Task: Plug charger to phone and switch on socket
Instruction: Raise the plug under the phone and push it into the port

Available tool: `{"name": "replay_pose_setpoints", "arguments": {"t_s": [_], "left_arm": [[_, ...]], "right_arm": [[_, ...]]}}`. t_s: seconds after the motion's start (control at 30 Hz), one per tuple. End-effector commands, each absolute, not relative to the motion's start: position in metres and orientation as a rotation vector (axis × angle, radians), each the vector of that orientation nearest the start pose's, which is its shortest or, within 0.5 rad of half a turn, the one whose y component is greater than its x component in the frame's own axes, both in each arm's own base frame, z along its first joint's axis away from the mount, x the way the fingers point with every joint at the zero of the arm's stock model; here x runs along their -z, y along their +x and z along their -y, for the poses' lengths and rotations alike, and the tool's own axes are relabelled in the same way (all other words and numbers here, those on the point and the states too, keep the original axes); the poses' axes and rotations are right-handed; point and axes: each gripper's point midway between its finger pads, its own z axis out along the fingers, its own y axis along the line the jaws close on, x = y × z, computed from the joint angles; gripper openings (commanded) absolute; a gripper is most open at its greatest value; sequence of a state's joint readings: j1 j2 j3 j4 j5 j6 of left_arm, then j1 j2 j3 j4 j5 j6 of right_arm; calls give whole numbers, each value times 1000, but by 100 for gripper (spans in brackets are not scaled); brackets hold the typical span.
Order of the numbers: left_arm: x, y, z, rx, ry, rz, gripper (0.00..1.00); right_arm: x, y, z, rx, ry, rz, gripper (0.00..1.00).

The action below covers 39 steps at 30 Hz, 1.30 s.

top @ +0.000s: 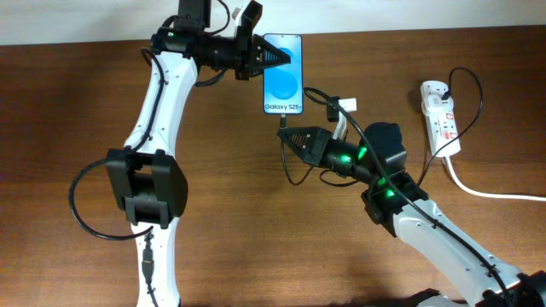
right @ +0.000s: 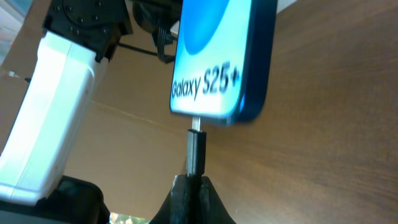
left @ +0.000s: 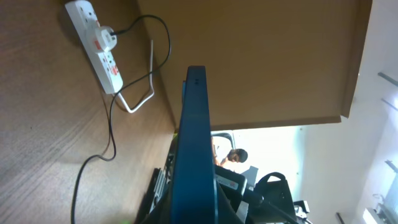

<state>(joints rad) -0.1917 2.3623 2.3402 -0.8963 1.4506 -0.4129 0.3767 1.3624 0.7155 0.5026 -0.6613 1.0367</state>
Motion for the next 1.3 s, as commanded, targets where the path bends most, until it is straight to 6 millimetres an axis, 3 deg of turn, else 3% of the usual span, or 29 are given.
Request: {"name": "replay_pose_setpoints", "arguments": {"t_s": [0.0, 0.27, 0.47, 1.07, 1.17, 1.27], "left_arm": [[-298, 454, 275, 2118, 476, -2189, 0], [-298, 452, 277, 2125, 483, -2188, 0], [-299, 452, 277, 2125, 484, -2187, 0], [-298, 449, 282, 2124, 508, -2182, 0], [-297, 453, 279, 2110, 494, -2185, 0], [-297, 456, 273, 2103, 478, -2182, 0]], "right_arm": [[-239, 344, -241, -1523, 110, -1961, 4], [-239, 345, -240, -1524, 116, -1961, 4], [-239, 351, -227, -1515, 137, -1953, 4], [-240, 354, -226, -1503, 145, -1942, 4], [-240, 353, -227, -1509, 139, -1945, 15], [-241, 351, -227, -1516, 132, -1947, 20]]}}
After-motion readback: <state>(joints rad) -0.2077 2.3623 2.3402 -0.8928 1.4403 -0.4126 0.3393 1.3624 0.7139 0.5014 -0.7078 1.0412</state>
